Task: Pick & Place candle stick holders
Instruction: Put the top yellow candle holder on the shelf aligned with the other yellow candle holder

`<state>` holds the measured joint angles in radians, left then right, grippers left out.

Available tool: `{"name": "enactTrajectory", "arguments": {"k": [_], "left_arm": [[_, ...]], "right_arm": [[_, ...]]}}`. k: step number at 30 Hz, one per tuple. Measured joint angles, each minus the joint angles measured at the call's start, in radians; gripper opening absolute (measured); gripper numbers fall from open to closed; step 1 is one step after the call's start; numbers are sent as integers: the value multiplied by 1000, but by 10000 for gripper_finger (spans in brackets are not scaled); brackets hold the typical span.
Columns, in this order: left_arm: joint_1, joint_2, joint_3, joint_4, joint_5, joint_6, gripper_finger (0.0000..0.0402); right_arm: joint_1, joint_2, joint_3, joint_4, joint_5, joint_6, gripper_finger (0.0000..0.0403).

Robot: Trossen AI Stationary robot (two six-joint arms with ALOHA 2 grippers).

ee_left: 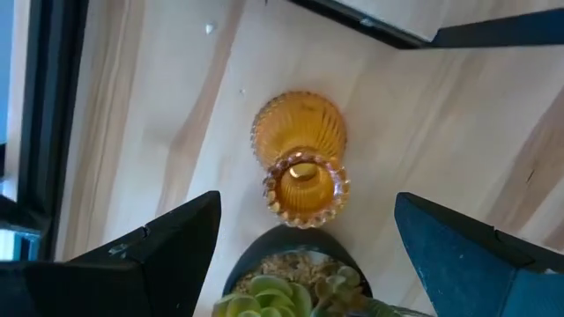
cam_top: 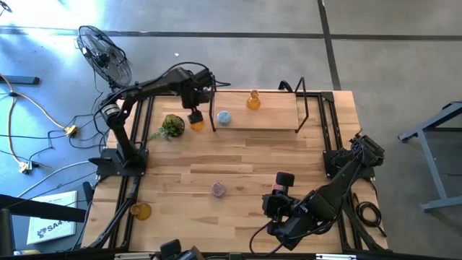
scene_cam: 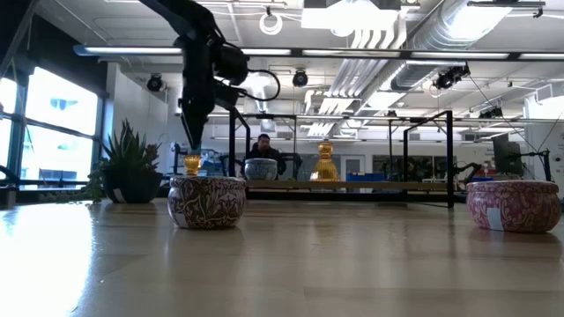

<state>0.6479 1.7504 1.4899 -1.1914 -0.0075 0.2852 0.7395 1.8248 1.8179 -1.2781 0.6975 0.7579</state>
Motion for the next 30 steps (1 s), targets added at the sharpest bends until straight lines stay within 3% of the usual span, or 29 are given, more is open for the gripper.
{"name": "enactTrajectory", "arguments": {"k": [23, 30], "left_arm": [[2, 56, 4, -9, 93, 5, 333], [7, 78, 1, -13, 49, -1, 333]], "right_arm": [[0, 0, 0, 4, 2, 3, 16], [0, 1, 0, 6, 0, 3, 16]]}}
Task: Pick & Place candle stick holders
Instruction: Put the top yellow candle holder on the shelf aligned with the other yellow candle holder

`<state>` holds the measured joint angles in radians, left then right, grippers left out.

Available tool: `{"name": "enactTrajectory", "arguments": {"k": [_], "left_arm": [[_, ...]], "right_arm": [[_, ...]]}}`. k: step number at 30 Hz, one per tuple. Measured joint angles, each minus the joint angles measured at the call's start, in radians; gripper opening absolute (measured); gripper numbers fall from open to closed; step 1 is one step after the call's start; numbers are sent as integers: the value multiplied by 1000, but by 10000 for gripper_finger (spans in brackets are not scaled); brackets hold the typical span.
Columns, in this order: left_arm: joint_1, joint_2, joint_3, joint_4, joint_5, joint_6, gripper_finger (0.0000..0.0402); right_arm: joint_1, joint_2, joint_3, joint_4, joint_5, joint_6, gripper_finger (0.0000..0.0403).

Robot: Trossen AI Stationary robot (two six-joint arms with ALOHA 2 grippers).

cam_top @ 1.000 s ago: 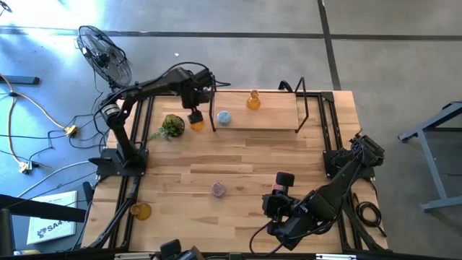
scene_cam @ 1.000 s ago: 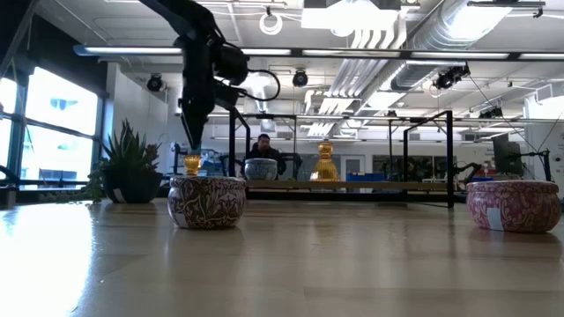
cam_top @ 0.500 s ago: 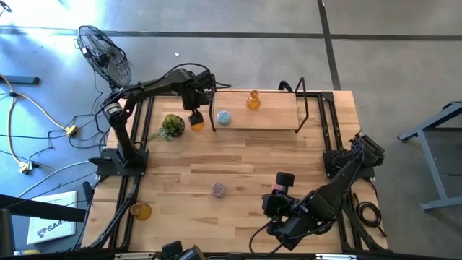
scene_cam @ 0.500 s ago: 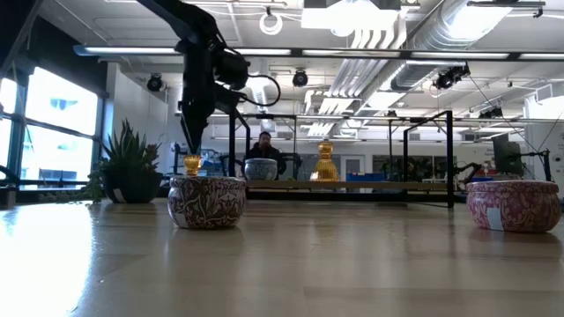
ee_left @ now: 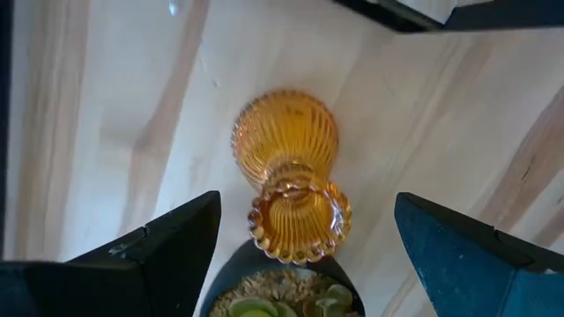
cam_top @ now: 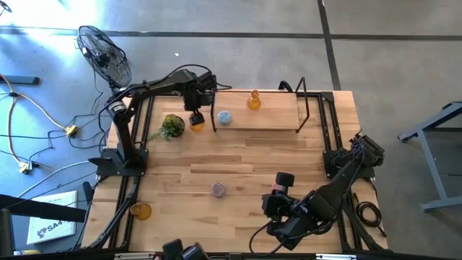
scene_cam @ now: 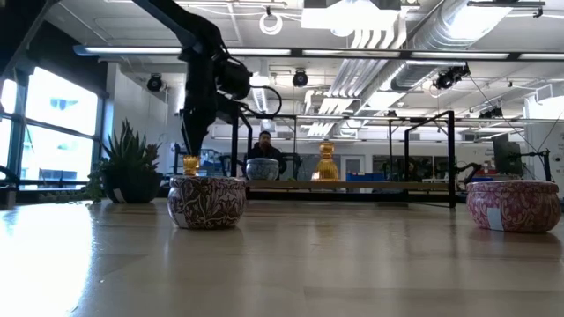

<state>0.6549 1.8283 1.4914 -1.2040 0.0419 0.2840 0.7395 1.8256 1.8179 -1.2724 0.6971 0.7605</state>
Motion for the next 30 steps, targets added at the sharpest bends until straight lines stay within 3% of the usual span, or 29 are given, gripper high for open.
{"name": "enactTrajectory", "arguments": {"k": [13, 21, 30], "left_arm": [[6, 1, -51, 11, 22, -58, 333], [6, 1, -125, 88, 19, -53, 333], [6, 1, -128, 109, 0, -1, 321]], "right_arm": [[0, 0, 0, -1, 2, 0, 16], [0, 0, 0, -1, 2, 0, 16], [0, 0, 0, -1, 3, -1, 16]]}}
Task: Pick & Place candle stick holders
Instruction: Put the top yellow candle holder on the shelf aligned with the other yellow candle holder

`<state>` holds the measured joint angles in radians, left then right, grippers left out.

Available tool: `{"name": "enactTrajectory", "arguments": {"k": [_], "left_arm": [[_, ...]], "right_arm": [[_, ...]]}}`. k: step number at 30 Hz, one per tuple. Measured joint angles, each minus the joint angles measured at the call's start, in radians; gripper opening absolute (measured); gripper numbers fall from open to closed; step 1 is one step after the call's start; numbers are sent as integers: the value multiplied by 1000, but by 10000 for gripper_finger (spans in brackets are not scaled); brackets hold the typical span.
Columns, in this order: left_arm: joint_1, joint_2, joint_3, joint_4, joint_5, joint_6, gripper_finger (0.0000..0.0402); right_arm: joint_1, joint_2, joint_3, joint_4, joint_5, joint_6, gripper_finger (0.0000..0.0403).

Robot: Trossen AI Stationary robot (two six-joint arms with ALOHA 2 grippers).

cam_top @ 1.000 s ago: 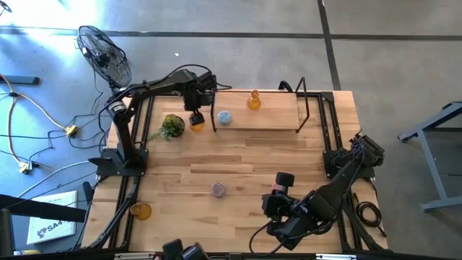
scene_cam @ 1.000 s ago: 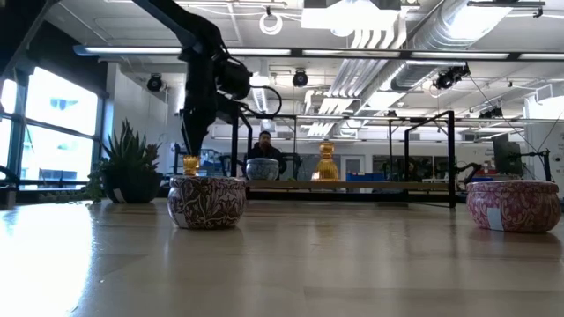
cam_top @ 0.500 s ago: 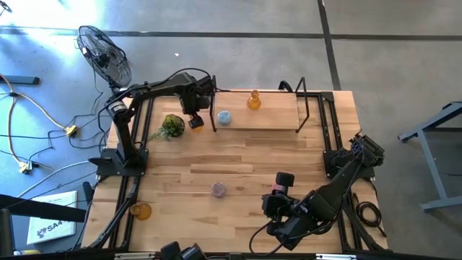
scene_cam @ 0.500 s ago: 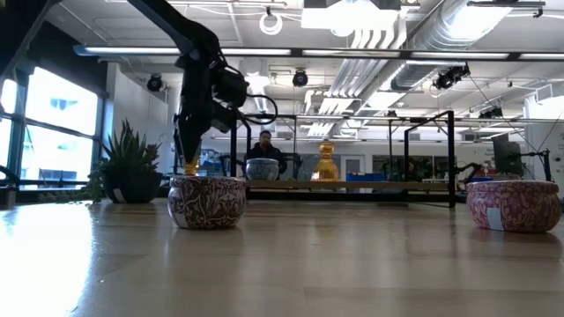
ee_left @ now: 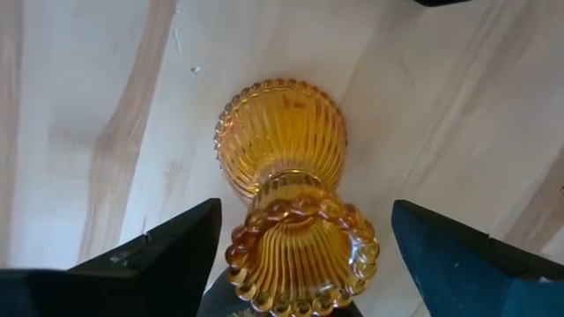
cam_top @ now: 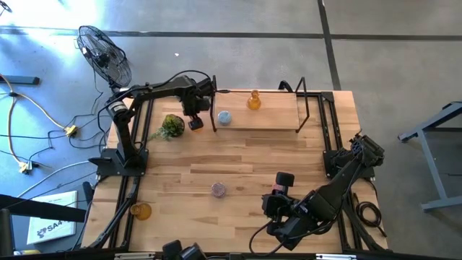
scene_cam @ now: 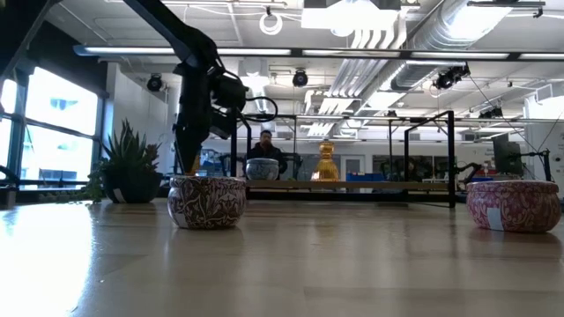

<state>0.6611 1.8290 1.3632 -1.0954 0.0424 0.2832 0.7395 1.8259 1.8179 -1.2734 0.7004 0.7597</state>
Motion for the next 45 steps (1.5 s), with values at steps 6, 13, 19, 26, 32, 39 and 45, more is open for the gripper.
{"name": "enactTrajectory", "arguments": {"k": [6, 13, 19, 26, 32, 39, 45], "left_arm": [[0, 0, 0, -1, -1, 0, 246], [0, 0, 0, 2, -21, 4, 156], [0, 0, 0, 4, -17, 19, 156], [0, 0, 0, -1, 16, 39, 162], [0, 0, 0, -5, 61, 61, 156], [0, 0, 8, -64, 79, 53, 156], [-7, -25, 24, -141, 94, 45, 156]], "right_arm": [[0, 0, 0, 1, 8, 0, 16], [0, 0, 0, 6, 8, 0, 16], [0, 0, 0, 6, 8, 0, 16], [0, 0, 0, 6, 8, 0, 16], [0, 0, 0, 6, 8, 0, 16], [0, 0, 0, 6, 8, 0, 16], [0, 0, 0, 6, 17, -8, 16]]}}
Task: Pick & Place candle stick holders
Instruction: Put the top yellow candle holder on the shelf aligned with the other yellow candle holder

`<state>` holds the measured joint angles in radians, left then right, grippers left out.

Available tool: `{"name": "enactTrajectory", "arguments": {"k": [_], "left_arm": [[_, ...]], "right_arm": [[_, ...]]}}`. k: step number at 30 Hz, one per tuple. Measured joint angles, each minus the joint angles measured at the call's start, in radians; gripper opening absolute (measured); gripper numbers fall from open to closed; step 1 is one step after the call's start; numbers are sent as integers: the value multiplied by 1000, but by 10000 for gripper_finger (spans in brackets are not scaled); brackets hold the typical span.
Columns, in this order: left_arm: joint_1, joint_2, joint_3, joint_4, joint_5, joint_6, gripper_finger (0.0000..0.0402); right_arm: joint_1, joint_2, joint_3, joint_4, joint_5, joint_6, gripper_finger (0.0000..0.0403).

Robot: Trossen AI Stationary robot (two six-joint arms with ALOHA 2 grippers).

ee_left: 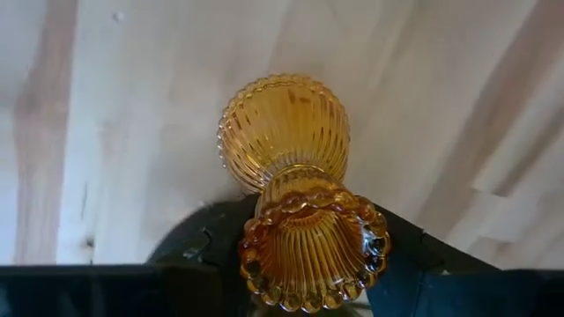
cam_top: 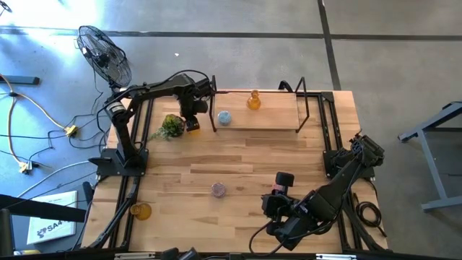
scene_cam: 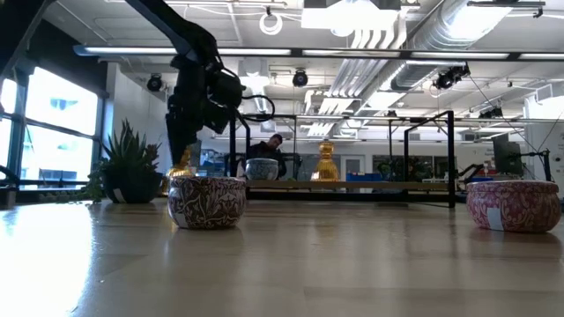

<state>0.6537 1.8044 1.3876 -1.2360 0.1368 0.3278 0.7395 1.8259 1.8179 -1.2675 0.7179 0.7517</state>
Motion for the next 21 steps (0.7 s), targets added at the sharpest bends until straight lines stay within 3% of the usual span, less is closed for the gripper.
{"name": "enactTrajectory", "arguments": {"k": [7, 14, 21], "left_arm": [[-2, -51, 1, -74, 7, -36, 156], [-33, -84, 1, -84, 10, -49, 156], [-61, -86, 1, -84, 11, -71, 156]], "right_arm": [[1, -4, 0, -24, 133, 71, 16], [-10, -5, 0, -5, 103, 57, 23], [-40, -5, 0, 74, 7, -20, 110]]}}
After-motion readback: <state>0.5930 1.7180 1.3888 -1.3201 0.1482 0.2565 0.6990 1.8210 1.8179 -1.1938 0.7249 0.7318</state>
